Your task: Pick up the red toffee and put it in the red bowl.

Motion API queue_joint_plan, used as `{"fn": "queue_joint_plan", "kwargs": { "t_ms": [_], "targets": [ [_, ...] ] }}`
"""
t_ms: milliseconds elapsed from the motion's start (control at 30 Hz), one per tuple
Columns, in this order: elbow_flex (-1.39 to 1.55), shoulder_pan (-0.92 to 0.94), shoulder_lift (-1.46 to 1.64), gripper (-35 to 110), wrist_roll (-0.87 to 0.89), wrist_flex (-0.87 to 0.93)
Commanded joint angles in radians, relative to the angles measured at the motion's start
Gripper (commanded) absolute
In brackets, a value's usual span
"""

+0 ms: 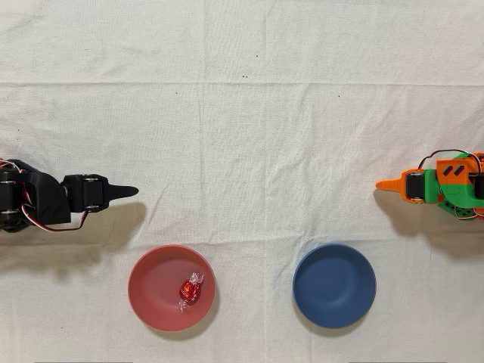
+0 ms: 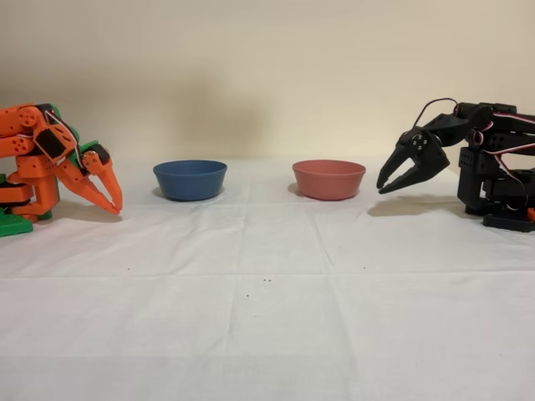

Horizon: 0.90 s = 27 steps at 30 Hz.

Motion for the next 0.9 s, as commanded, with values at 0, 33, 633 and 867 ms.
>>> {"fn": "queue_joint_plan", "kwargs": {
  "t_ms": [0,33,633,867],
  "targets": [
    [0.021,0.008,0.017,1,-0.008,0.017],
    [0.021,0.008,0.017,2,-0.008,0.017],
    [0.021,0.006,0.017,1,-0.006,0.017],
    [0.021,0.006,0.017,1,-0.006,0.017]
  ]
}}
